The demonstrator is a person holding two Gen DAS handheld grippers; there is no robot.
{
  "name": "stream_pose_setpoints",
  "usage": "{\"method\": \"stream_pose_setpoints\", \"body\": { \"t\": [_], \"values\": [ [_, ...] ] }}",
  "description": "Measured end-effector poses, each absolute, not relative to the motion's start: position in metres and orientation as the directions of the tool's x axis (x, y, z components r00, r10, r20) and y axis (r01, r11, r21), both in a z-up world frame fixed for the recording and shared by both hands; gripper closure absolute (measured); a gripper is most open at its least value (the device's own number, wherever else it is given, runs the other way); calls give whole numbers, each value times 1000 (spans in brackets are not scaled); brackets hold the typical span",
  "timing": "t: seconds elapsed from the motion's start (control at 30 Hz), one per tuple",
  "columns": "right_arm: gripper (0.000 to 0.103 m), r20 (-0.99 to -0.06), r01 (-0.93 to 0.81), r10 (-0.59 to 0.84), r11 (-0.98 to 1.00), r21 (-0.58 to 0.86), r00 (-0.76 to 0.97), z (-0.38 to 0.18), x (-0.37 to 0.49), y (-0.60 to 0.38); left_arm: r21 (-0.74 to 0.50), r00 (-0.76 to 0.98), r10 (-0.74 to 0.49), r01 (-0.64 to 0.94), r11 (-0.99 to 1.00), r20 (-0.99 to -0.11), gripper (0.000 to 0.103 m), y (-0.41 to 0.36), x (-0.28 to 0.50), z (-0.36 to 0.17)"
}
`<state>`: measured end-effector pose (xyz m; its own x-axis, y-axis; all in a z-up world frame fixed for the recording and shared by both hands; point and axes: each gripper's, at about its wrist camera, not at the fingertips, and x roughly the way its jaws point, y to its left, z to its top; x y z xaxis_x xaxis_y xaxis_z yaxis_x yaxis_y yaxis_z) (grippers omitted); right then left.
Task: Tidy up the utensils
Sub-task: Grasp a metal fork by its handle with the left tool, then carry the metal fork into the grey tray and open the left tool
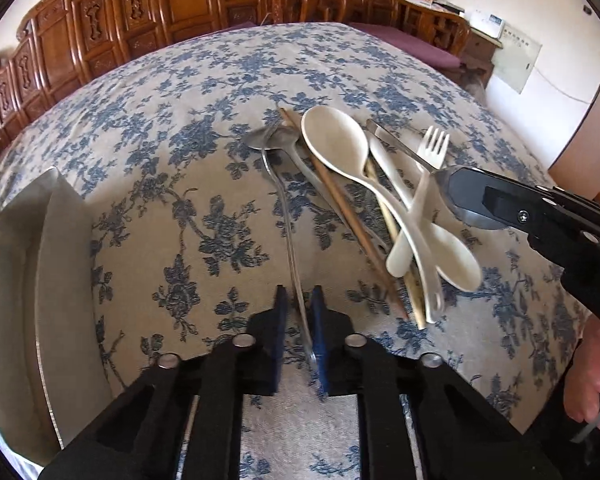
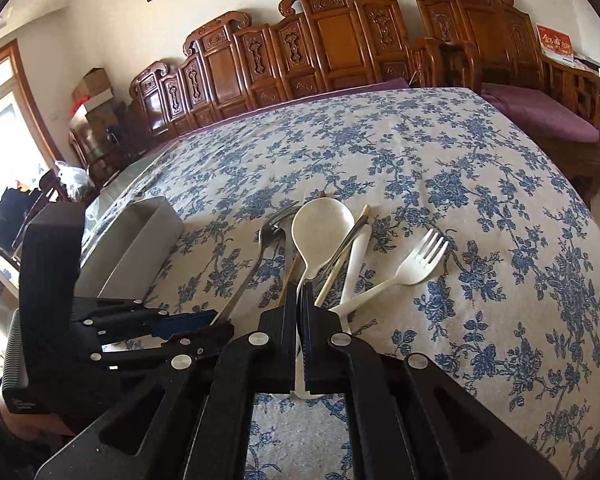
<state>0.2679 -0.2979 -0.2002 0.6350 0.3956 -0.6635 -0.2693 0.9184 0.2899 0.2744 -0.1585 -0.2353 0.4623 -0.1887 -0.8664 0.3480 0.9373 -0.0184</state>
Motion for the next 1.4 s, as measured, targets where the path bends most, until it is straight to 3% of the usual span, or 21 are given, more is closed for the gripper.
{"method": "stream_pose_setpoints", "body": {
  "t": [0.77, 1.4],
  "values": [
    [100, -653, -356, 431, 899, 254, 623, -191, 251, -264, 75, 590, -119, 294, 953, -798, 101, -103, 247, -148],
    [100, -623, -470, 497, 853, 226, 604, -166, 218, -214, 39, 603, -56, 143, 989, -796, 101, -4, 236, -146]
  ]
}}
